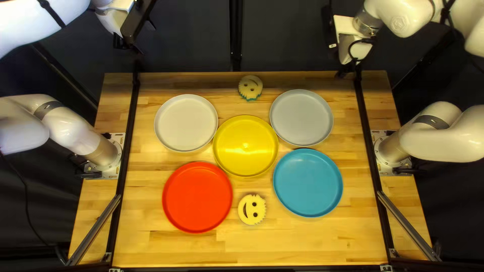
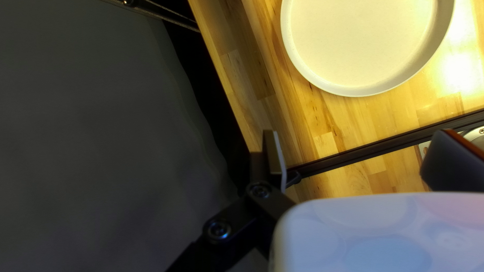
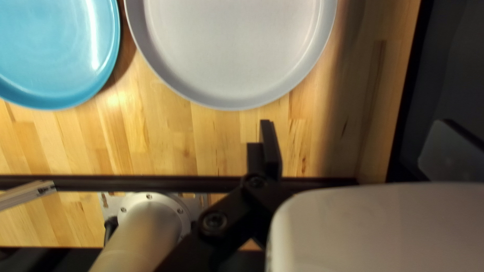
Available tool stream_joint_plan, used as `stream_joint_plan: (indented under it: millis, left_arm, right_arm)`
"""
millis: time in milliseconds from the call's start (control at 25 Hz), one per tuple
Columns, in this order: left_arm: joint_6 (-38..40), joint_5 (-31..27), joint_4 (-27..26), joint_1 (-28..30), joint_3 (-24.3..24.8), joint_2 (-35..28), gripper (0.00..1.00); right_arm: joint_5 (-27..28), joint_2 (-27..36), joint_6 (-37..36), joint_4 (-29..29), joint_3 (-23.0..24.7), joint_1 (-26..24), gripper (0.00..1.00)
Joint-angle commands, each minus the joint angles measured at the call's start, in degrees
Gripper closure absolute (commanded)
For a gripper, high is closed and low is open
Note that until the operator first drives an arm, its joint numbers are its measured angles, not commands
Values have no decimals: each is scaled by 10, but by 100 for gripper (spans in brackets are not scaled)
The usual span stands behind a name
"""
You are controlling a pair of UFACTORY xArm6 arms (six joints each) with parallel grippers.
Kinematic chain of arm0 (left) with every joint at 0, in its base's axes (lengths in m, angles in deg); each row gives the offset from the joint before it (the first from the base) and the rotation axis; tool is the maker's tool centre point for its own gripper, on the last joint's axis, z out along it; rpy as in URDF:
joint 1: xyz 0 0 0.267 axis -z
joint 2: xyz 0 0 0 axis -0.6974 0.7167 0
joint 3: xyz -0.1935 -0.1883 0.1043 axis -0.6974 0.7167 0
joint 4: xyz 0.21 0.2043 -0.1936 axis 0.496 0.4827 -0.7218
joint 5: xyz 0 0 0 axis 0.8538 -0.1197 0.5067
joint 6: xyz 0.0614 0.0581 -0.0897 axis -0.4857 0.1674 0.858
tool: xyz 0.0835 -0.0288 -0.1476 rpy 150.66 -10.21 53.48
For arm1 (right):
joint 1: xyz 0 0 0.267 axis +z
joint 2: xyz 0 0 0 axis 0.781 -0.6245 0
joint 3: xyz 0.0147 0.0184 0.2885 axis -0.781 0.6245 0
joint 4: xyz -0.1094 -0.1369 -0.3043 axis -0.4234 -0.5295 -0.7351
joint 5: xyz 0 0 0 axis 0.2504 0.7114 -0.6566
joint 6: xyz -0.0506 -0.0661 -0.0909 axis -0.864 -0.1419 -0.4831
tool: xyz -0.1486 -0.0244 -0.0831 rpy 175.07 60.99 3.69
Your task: Pick up sponge and scrub the plate
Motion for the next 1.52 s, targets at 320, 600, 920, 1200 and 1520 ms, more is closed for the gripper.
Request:
stream_joint_plan:
  millis: [320,600,920,1200,1520]
  left_arm:
    - [0,0,0,0,0,0,0]
    - [0,0,0,0,0,0,0]
    - [0,0,0,0,0,0,0]
    - [0,0,0,0,0,0,0]
    - [0,0,0,0,0,0,0]
  right_arm:
    - [-41,-29,16,-14,-1,24,0]
    - [-123,-158,20,26,-56,59,0]
    - [-207,-253,4,98,-89,86,0]
    - [-207,-253,4,98,-89,86,0]
    - [-237,-374,4,109,-174,120,0]
